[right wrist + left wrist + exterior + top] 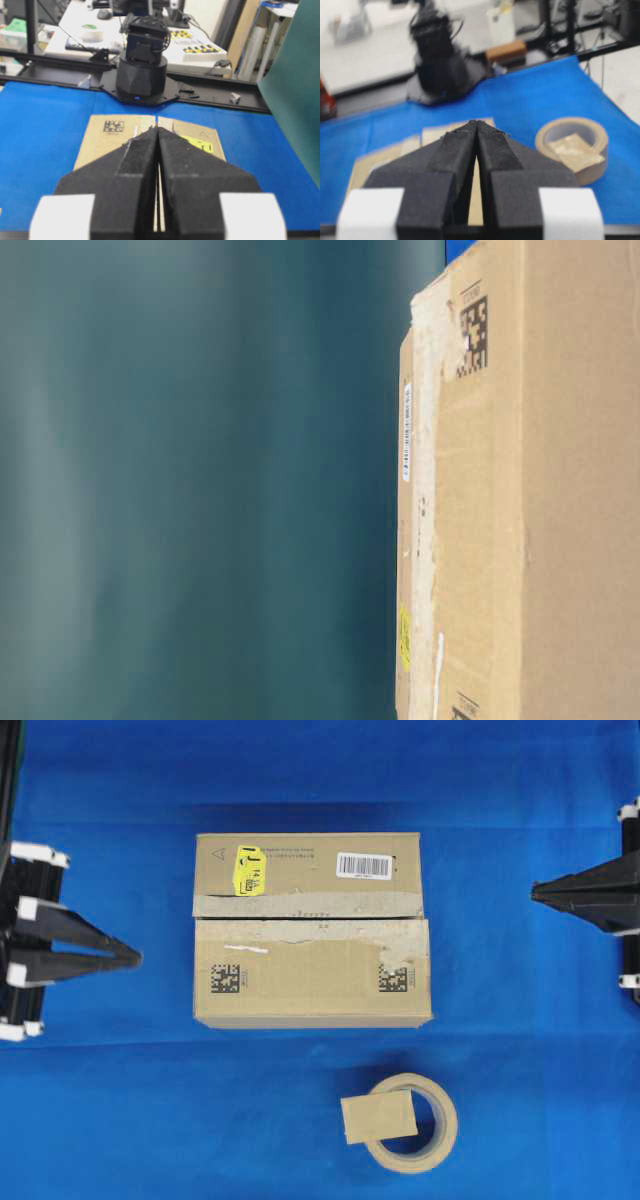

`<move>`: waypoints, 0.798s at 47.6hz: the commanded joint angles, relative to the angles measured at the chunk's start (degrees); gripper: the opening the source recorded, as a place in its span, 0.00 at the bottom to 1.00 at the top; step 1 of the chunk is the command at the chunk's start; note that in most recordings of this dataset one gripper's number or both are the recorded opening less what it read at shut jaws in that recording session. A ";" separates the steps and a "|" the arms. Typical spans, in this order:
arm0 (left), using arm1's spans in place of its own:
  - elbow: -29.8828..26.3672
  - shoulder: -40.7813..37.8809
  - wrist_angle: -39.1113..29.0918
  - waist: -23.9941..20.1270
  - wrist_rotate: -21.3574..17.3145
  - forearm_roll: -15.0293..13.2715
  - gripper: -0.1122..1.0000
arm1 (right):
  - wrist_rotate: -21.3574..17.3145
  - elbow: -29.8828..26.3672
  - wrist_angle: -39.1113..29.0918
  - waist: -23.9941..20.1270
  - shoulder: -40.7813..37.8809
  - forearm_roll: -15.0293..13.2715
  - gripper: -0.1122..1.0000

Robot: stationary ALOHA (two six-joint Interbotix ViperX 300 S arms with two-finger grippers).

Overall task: Apply tape along the seams of the closed cardboard box to seal it securely.
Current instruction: 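Move the left gripper down to the loose tape strip on the roll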

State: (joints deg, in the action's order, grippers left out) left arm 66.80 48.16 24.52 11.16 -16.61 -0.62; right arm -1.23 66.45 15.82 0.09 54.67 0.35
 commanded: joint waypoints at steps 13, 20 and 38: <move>-3.87 -14.33 4.22 9.67 -23.91 -0.09 0.20 | 0.00 -1.49 1.85 0.09 -0.79 0.09 0.10; -7.21 -23.38 4.13 11.51 -33.40 -0.70 0.53 | 0.09 -1.49 2.46 0.09 -1.41 0.18 0.10; -21.88 -48.08 1.76 11.87 -54.32 -1.41 0.65 | 0.26 -1.58 2.46 0.09 -1.67 0.00 0.10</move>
State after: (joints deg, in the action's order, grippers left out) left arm 48.60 2.64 26.10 22.94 -69.35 -1.58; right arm -1.14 66.45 17.75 0.09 53.26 0.35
